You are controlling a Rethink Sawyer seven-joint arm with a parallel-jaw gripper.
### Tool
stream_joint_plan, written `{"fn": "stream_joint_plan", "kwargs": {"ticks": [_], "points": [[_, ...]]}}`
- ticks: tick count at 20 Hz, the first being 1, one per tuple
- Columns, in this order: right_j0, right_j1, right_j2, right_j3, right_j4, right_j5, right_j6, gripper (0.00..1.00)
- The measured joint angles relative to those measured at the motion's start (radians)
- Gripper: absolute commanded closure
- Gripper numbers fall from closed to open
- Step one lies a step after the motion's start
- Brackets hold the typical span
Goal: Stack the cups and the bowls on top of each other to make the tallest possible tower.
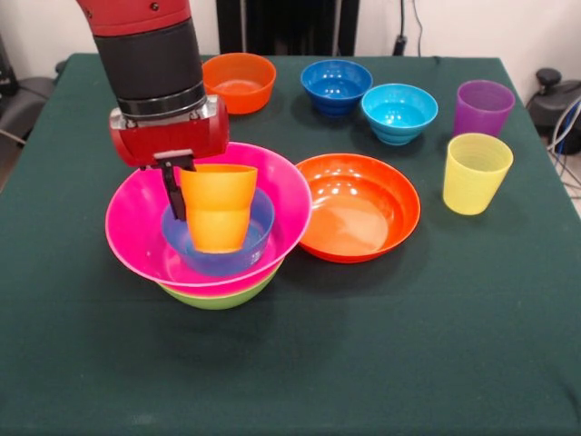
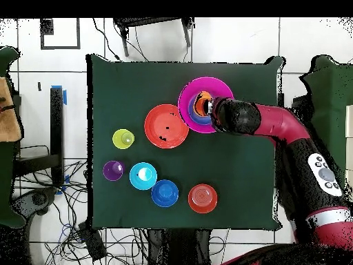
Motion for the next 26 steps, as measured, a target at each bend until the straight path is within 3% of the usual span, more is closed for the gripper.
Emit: {"fn": "stream_joint_plan", "kwargs": {"ticks": [15,26], "points": [[0.008,-0.022,-0.002,0.001,0.001,0.039,0.0,1.0],[0.008,-0.017,-0.002,0.003,0.022,0.265,0.0,1.0]]}}
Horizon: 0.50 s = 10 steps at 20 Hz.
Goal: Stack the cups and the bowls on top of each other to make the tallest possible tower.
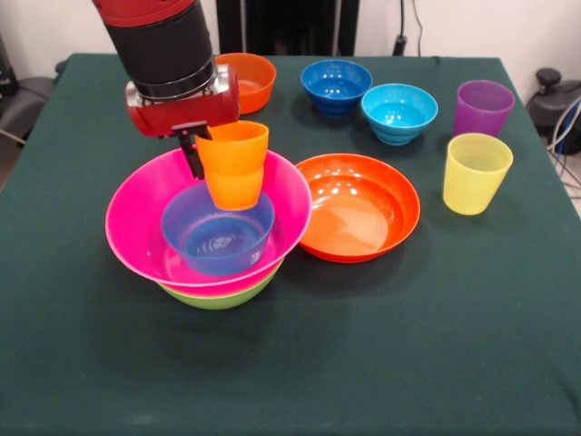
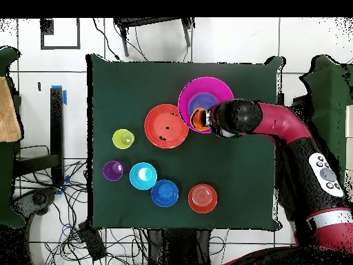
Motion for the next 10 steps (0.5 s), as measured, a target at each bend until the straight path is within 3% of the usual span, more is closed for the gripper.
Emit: {"fn": "stream_joint_plan", "kwargs": {"ticks": [6,10], "points": [[-0.009,0.001,0.001,0.009,-0.003,-0.009,0.0,1.0],[-0.017,0.004,0.001,0.023,-0.006,-0.101,0.0,1.0]]}}
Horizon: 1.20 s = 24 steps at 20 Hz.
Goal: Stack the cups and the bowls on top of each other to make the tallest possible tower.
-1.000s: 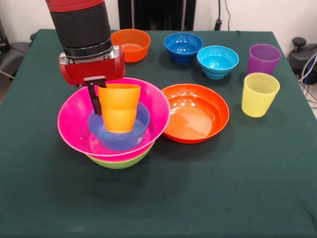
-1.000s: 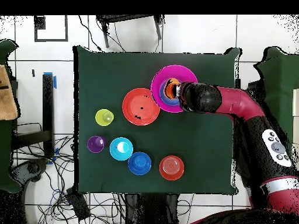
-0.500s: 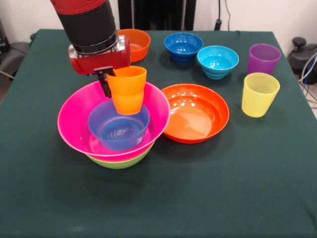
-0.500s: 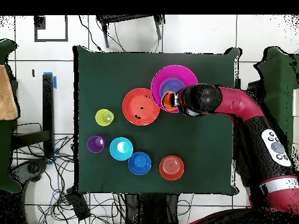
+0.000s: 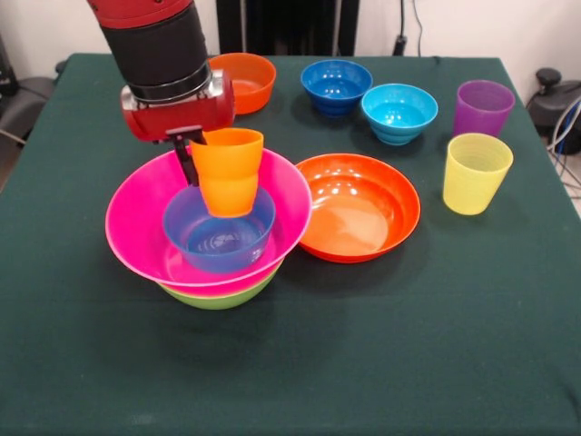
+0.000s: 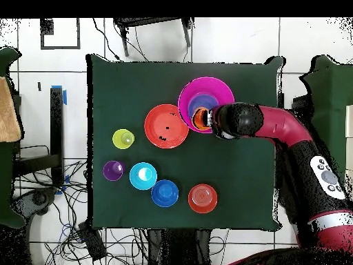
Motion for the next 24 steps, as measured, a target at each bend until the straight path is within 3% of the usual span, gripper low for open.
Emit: {"fn": "stream_joint_plan", "kwargs": {"ticks": [8,24], "points": [[-0.001,0.021,0.0,0.008,-0.004,-0.122,0.0,1.0],[0.0,0.042,0.0,0.012,-0.004,-0.144,0.0,1.0]]}}
